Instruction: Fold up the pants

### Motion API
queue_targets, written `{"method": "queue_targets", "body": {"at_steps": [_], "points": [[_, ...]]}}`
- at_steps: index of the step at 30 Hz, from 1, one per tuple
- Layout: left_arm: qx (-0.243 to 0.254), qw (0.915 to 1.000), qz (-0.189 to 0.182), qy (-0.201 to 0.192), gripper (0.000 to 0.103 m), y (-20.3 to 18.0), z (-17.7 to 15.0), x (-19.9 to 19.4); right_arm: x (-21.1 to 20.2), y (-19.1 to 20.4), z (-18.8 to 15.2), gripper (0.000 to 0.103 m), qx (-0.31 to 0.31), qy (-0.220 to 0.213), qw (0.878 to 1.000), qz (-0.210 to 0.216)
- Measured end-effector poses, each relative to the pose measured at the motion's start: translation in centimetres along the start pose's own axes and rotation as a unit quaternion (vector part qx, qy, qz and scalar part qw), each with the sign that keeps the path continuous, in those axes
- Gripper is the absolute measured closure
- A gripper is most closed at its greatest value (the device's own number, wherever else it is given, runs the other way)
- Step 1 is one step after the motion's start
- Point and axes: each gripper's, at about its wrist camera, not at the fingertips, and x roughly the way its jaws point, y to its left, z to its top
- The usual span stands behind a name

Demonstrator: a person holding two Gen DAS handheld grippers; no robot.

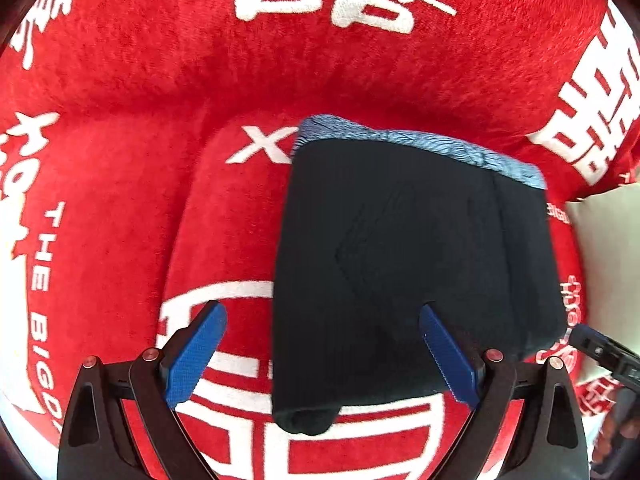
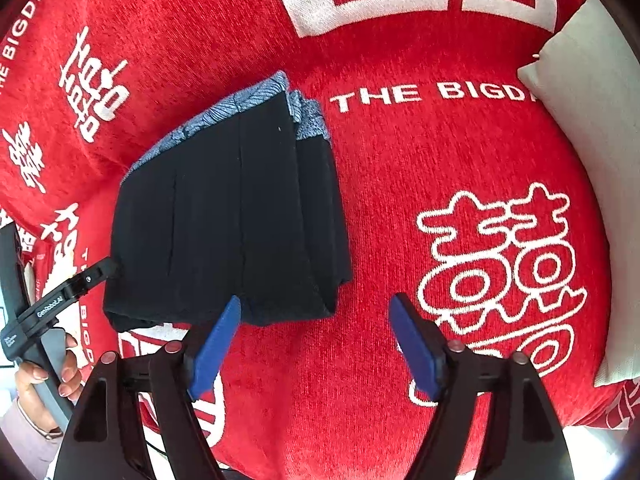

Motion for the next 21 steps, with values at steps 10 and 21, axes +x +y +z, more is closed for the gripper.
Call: {"method": "queue_targets", "body": {"at_steps": [10,21], "points": [[-0.01,0.9987,-0.044,0.022,0.005,0.9,1.9,0.3,0.4,0.0,1.2,0.023,-0.004,0.006,0.999,0.033],[-0.016,0.9863,-0.128,0.103,0.005,3.7,4.4,4.2,3.2,-3.1,6.2,0.023,0.036,0.013,0.989,0.146]]}}
